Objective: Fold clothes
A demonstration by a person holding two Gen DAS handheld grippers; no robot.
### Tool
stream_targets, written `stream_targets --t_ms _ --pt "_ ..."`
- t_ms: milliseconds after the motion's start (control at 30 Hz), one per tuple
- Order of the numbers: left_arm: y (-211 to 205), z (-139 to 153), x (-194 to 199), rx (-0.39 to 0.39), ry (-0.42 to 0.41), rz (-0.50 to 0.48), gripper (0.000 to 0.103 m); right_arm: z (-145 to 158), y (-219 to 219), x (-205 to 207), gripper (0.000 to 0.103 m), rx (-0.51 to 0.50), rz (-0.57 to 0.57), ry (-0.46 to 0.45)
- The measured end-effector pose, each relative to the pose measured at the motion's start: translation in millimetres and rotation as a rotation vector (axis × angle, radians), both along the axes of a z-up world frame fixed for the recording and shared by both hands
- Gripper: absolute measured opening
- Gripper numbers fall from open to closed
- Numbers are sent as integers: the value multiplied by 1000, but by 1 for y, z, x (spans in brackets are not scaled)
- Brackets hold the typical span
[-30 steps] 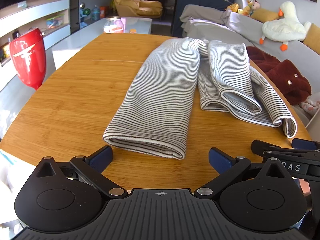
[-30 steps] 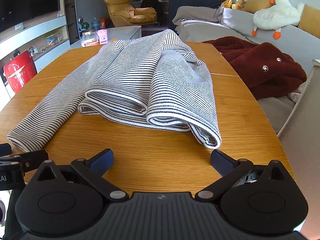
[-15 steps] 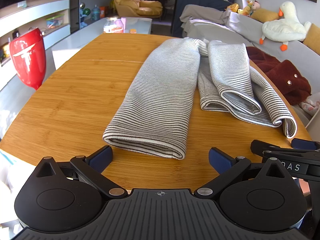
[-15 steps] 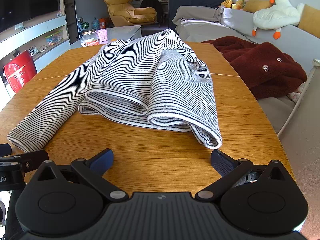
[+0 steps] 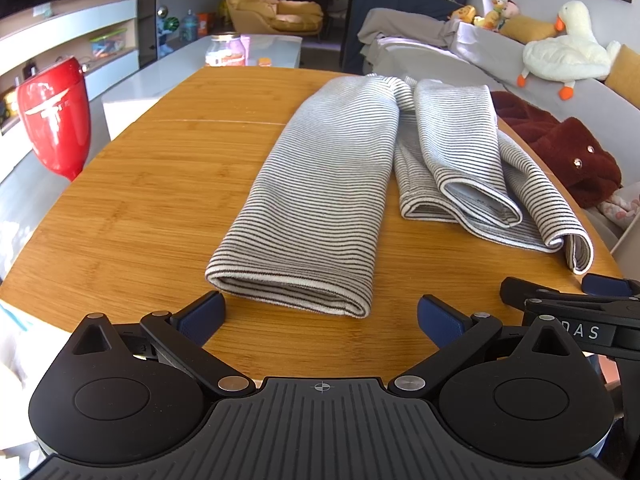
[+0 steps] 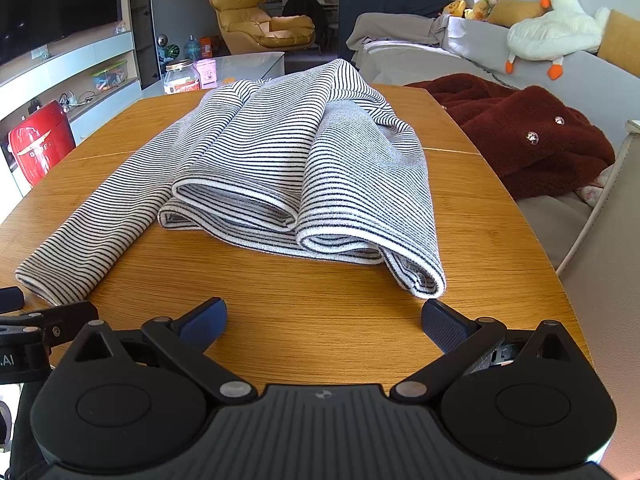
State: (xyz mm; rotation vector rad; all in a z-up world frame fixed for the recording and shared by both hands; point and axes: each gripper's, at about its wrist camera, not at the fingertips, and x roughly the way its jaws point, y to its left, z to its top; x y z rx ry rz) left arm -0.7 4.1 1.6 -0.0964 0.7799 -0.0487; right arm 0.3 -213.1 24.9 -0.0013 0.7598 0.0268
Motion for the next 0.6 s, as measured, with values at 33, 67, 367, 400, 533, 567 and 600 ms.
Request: stream_targets --t_ms 33,67,367,400,533,567,600 --pt "0 0 0 0 0 1 103 0 0 0 103 0 0 -1" --pt "0 0 0 1 -1 0 103 0 0 0 103 0 -1 -2" --pt "-6 -2 1 33 5 -4 103 -1 1 -1 103 0 7 -9" --pt "-6 -2 1 36 7 -5 103 -1 1 -1 103 0 7 -8" --pt "-7 -3 0 48 8 -6 103 0 0 0 103 4 7 -4" --pt "-8 -3 0 51 8 -5 103 0 0 0 103 5 7 -3" --pt "-8 -3 0 53 9 -5 103 0 0 0 103 5 7 -2"
